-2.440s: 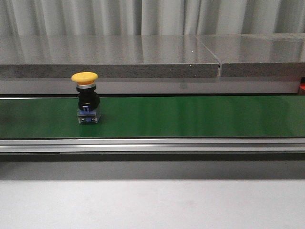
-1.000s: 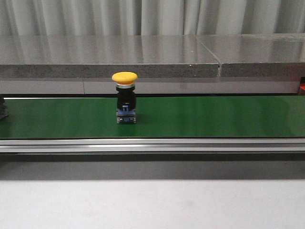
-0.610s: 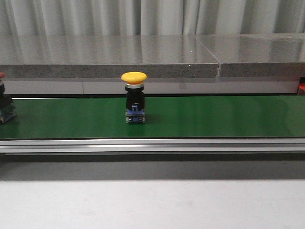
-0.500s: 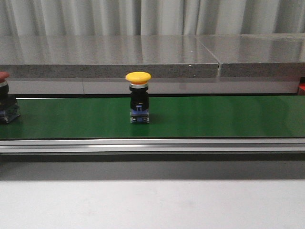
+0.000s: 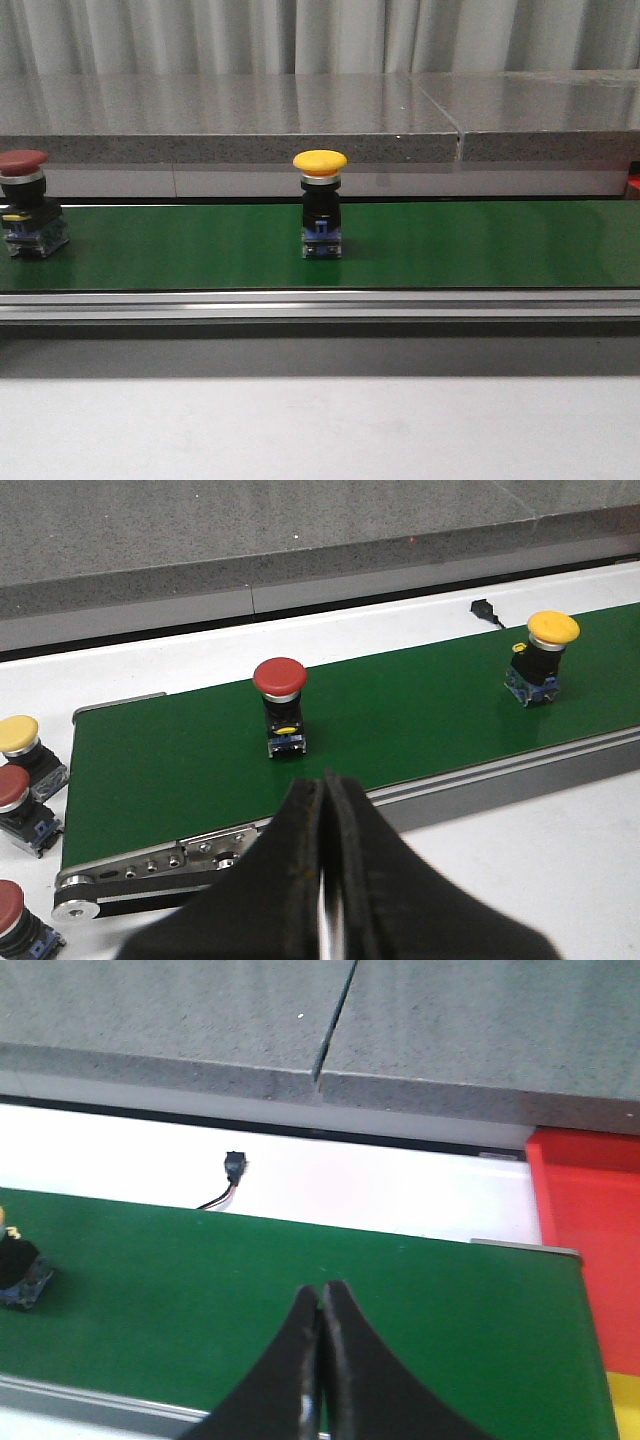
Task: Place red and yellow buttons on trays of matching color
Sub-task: 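Lower the right gripper onto the yellow button on the belt, grasp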
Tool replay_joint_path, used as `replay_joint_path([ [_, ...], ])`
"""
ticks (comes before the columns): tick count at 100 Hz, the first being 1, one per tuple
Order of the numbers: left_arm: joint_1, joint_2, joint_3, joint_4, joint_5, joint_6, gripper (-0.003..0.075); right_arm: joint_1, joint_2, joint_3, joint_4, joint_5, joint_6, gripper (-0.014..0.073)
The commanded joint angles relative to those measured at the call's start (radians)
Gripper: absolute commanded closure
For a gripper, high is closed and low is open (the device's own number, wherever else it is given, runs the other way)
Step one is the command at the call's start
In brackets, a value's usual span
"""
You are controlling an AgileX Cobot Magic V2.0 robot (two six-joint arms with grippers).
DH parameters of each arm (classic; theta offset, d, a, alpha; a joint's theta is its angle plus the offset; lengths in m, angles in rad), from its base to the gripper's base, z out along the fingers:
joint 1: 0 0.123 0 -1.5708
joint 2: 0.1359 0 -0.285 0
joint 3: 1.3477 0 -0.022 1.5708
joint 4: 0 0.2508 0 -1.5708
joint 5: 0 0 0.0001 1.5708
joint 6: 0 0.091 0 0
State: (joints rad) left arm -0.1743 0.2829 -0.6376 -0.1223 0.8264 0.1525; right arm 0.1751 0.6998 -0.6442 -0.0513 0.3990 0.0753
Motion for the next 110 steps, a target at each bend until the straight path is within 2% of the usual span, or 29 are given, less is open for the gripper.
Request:
replay_joint_path([
  [1, -0.008, 0.011, -0.024, -0.017, -0.068, -0.008, 0.0741, 0.041, 0.064, -0.093, -0.008, -0.003, -0.02, 0.0659],
  [19, -0.008, 0.011, -0.024, -0.017, -0.068, -0.008, 0.0741, 0.13, 0.212, -0.238, -0.007, 0.139, -0.02, 0.0653],
  [28, -0.008, 0.011, -0.024, -0.017, -0.068, -0.008, 0.0741, 0.166, 0.284, -0.311, -0.006, 0.211, -0.02, 0.0592],
  [35, -0.008, 0.011, -0.024, -0.017, -0.068, -0.008, 0.0741, 0.19, 0.337, -0.366, -0.006, 0.26, -0.02, 0.0477],
  [50, -0.008, 0.011, -0.024, -0.017, -0.068, -0.008, 0.0741, 0.217, 0.448, -0.473, 0.0, 0.375, -0.02, 0.0134],
  [57, -0.008, 0.011, -0.024, -0.017, -0.068, -0.008, 0.0741, 0.222, 0.502, -0.535, 0.011, 0.441, -0.022, 0.0045],
  [89, -0.008, 0.011, -0.024, -0.017, -0.068, -0.008, 0.0741, 0.222, 0.723, -0.791, 0.194, 0.648, -0.195, 0.0053],
  [110, -0.008, 0.011, -0.024, -0.017, -0.068, -0.008, 0.0741, 0.222, 0.86, -0.899, 0.212, 0.73, -0.25, 0.0053],
])
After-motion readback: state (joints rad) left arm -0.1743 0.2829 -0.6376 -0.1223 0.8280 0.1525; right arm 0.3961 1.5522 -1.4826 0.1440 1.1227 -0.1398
